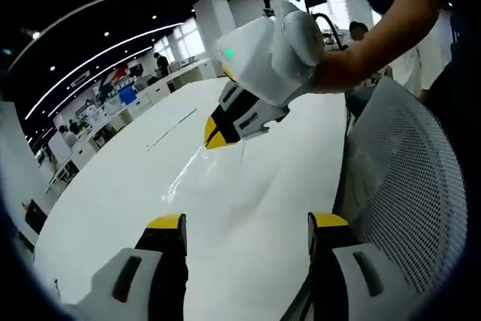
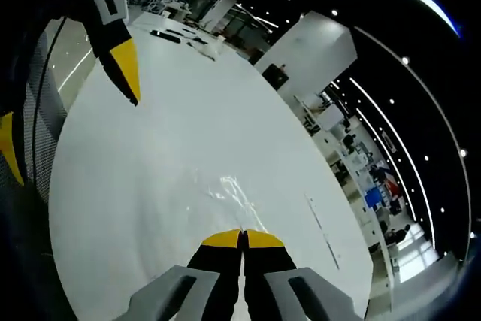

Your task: Open the resealable bag by pulling the two sides of the seal apart until the entire bag opening is separated and visibly accessible.

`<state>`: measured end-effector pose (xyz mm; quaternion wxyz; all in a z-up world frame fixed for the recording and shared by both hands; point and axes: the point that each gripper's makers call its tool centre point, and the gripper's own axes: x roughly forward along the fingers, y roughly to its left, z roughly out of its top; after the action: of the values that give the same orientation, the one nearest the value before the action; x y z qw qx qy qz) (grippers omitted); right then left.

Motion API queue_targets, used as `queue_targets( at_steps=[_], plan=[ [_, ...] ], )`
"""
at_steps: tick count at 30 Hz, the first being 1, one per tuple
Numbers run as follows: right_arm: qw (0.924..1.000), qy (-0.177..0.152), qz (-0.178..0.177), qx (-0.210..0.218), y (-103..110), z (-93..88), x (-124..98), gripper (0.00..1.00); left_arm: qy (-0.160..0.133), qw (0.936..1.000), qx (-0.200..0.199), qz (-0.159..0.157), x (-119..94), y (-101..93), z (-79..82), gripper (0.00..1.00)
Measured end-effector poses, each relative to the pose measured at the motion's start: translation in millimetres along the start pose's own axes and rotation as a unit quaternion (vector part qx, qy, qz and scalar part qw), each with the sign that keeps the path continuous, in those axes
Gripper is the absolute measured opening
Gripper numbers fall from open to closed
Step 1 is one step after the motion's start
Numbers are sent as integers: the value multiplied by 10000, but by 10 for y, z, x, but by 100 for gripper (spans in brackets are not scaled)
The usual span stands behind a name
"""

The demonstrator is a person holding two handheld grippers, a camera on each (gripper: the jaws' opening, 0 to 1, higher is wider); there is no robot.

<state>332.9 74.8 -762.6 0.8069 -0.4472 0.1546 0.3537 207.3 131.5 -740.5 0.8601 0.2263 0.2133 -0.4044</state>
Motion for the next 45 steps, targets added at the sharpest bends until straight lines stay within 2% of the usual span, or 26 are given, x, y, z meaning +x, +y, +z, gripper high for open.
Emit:
queue_targets(
  at_steps=[7,12,15,20,22,23,28,32,36,37,40,45],
  plan=[
    [9994,-8,-340,60,-202,44,74,0,6,9999,-19,100,-27,49,18,62],
    [9994,0,-340,-106,-133,50,98,0,-79,9996,-176,194,-67,78,50,63],
    [9999,-30,-164,-44,-18,32,149,0,-70,9996,-185,223,-78,80,38,62],
    [9997,130,162,150,198,-87,261,0,-53,9995,-193,240,-110,92,26,62],
    [9982,98,481,347,338,-98,284,0,-20,9995,-211,235,-119,91,1,62],
    [9973,74,605,408,390,-92,282,1,-12,9995,-224,232,-120,89,-8,62],
    [9940,3,717,820,462,-97,260,7,104,9995,-207,212,-115,71,-57,63],
    [9921,12,830,943,502,-120,236,14,148,9994,-211,228,-112,75,-73,64],
    [9897,-245,903,1087,488,-80,146,34,144,9994,-200,250,-118,87,-75,65],
    [9896,-242,870,1117,465,-95,111,36,149,9993,-221,246,-121,92,-79,65],
    [9889,-252,820,1212,432,-122,31,36,141,9992,-244,273,-123,110,-78,66],
    [9825,-337,735,1681,376,-163,-202,39,115,9990,-294,323,-134,135,-69,67]
  ],
)
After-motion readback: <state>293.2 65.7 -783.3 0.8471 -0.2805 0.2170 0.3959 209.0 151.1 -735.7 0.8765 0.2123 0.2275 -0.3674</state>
